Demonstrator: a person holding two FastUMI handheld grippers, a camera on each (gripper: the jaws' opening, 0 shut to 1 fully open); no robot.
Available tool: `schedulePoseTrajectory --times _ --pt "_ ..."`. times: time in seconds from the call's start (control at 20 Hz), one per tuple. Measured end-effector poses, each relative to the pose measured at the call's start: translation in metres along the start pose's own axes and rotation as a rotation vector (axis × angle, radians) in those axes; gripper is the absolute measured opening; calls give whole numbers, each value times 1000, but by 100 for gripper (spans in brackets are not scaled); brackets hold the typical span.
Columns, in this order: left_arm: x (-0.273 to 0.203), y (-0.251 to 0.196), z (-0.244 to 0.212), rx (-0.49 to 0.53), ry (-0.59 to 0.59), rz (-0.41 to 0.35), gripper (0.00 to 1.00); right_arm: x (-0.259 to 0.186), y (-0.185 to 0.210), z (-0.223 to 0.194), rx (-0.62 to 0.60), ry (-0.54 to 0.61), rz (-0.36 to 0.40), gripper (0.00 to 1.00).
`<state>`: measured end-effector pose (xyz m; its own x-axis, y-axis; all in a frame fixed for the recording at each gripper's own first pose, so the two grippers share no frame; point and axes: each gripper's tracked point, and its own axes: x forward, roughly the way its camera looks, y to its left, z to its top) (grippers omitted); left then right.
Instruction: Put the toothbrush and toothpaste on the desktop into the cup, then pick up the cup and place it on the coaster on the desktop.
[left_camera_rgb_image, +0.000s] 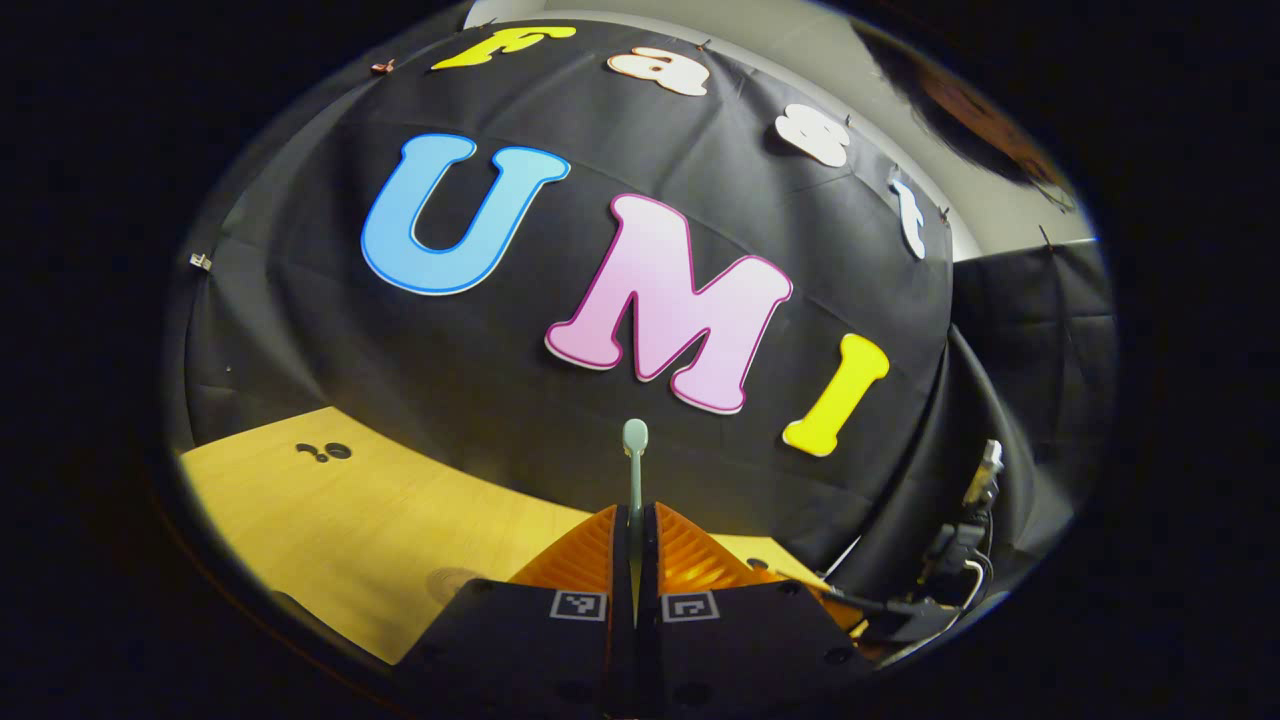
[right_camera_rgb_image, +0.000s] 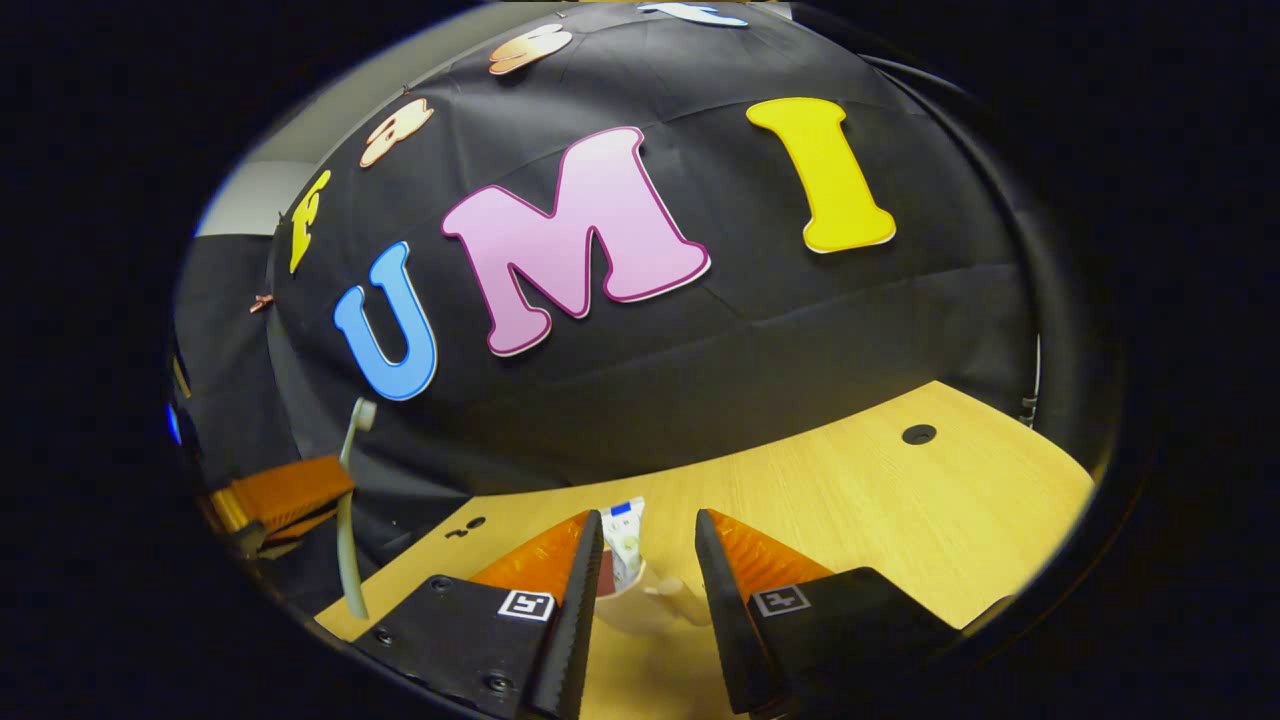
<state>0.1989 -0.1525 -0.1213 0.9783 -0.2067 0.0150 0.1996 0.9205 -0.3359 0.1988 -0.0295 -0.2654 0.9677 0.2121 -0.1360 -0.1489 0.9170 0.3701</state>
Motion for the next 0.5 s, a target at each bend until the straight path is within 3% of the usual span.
schedulePoseTrajectory --times 0.3,0.5 --pt "61 -21 6 -36 -141 -55 6 -49 -33 -44 -52 92 -40 57" --pt "94 -15 -11 3 -186 -50 6 -70 -47 -64 -23 126 -65 56"
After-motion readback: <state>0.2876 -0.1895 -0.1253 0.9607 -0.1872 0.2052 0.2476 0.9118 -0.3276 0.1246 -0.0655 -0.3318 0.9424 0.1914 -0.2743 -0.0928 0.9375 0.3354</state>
